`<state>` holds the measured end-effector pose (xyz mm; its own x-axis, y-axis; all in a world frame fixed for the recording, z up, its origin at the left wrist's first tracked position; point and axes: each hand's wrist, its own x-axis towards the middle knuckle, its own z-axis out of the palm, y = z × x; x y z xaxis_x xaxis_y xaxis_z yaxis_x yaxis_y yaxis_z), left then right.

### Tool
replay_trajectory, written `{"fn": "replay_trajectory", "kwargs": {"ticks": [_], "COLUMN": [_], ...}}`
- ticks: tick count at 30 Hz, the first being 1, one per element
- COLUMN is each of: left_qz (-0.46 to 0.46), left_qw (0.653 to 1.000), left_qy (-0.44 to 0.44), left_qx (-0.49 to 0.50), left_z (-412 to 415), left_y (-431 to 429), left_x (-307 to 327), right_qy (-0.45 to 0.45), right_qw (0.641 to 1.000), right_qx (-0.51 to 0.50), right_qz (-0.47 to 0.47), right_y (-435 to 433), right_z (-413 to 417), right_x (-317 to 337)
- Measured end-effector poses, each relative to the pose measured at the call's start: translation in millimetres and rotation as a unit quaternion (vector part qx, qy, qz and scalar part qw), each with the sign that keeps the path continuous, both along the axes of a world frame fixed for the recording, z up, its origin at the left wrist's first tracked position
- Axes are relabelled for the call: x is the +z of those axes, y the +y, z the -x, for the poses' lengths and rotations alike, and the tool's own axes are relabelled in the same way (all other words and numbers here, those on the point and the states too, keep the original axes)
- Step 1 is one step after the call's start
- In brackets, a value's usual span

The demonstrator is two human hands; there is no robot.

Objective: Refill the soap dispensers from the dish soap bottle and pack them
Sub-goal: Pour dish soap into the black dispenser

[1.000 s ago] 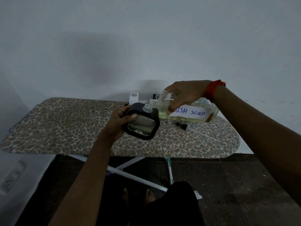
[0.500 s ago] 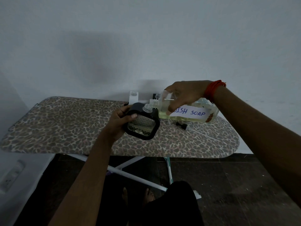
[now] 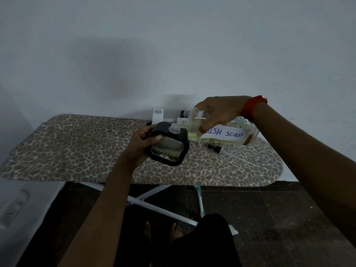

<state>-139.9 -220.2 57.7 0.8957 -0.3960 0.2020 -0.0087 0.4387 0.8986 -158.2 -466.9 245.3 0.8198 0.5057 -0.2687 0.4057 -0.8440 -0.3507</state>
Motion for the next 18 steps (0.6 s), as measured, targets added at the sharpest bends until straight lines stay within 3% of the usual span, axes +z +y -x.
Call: {"fn": "replay_trajectory", "kwargs": {"ticks": [18], "left_qz": [-0.001], "left_qw": [1.0], "left_qy": [0.005], "left_qx": [0.004], "left_z": [2.0], "left_y": [-0.1], "left_x": [1.9], "right_qy": [-0.004], "right_qw": [1.0], "right_qx": [0.005], "right_qz": [0.002], "right_y": [-0.2], "right_z": [-2.8], "right_x": [-0.8]}}
